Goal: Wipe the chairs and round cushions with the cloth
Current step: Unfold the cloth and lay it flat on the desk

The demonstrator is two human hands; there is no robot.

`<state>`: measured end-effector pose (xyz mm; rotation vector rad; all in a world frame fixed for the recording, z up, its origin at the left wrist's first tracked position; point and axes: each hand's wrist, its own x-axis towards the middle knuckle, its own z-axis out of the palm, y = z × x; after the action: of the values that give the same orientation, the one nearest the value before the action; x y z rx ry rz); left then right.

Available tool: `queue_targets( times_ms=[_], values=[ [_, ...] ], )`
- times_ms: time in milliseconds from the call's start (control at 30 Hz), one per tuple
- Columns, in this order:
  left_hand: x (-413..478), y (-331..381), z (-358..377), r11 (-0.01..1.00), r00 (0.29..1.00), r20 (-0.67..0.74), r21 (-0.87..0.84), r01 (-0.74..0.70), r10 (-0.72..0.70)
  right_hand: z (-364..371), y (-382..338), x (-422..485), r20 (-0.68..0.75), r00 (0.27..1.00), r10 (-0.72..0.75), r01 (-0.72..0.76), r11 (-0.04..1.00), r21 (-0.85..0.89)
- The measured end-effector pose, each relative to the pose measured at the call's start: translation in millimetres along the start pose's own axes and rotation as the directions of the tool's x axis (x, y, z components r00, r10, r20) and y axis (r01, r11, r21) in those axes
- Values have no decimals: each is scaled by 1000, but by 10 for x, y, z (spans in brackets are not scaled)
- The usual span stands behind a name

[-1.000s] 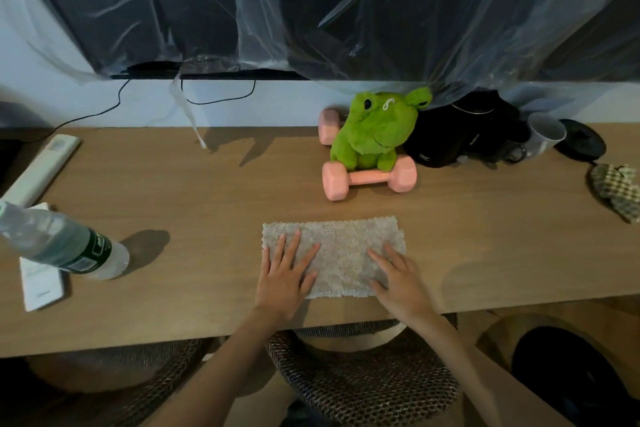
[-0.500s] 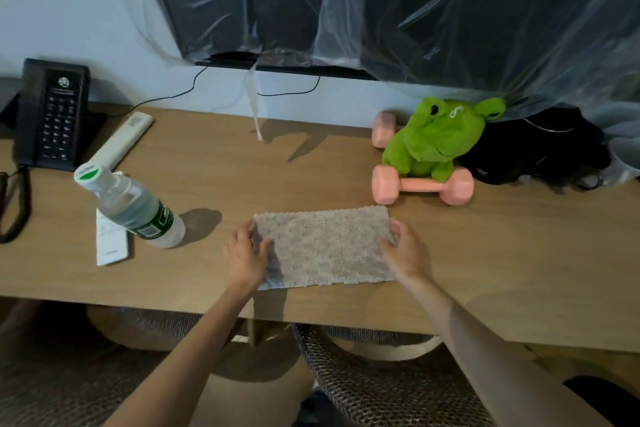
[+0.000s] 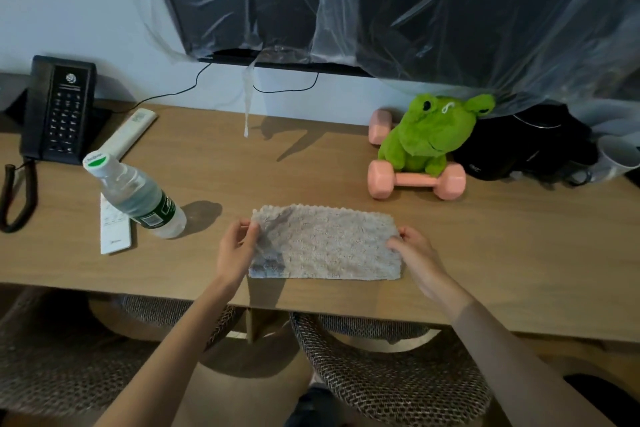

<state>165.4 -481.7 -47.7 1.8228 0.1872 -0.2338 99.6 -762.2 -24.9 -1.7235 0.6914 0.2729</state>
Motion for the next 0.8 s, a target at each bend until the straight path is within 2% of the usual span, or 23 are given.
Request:
queue_targets(
  times_ms=[133, 267, 433, 533, 633, 733, 800],
  values=[
    [-212, -83, -61, 998, 997, 39, 24, -62, 61, -124, 203, -199, 136, 990, 25, -23, 1000, -13],
    [-316, -87, -51, 992, 995, 74, 107, -71, 63, -210, 350, -324, 164, 985, 53, -44, 997, -59],
    [-181, -31, -5, 988, 998, 44, 147, -46, 40, -191, 265, -294, 106, 994, 19, -20, 1000, 1],
    [20, -14, 14, 988, 1000, 13, 154, 0, -3, -118, 170, -173, 8, 1000, 9, -9, 1000, 29],
    [230, -16, 66, 986, 998, 13, 156, 53, -55, -36, 57, -34, -98, 995, -15, 7, 997, -83],
    [393, -52, 111, 978, 993, 27, 181, 104, -111, 15, 12, 137, -147, 989, -8, -18, 984, -179],
    [471, -94, 124, 966, 990, 15, 221, 132, -139, 32, 18, 256, -174, 984, -29, -27, 950, -310]
  ],
)
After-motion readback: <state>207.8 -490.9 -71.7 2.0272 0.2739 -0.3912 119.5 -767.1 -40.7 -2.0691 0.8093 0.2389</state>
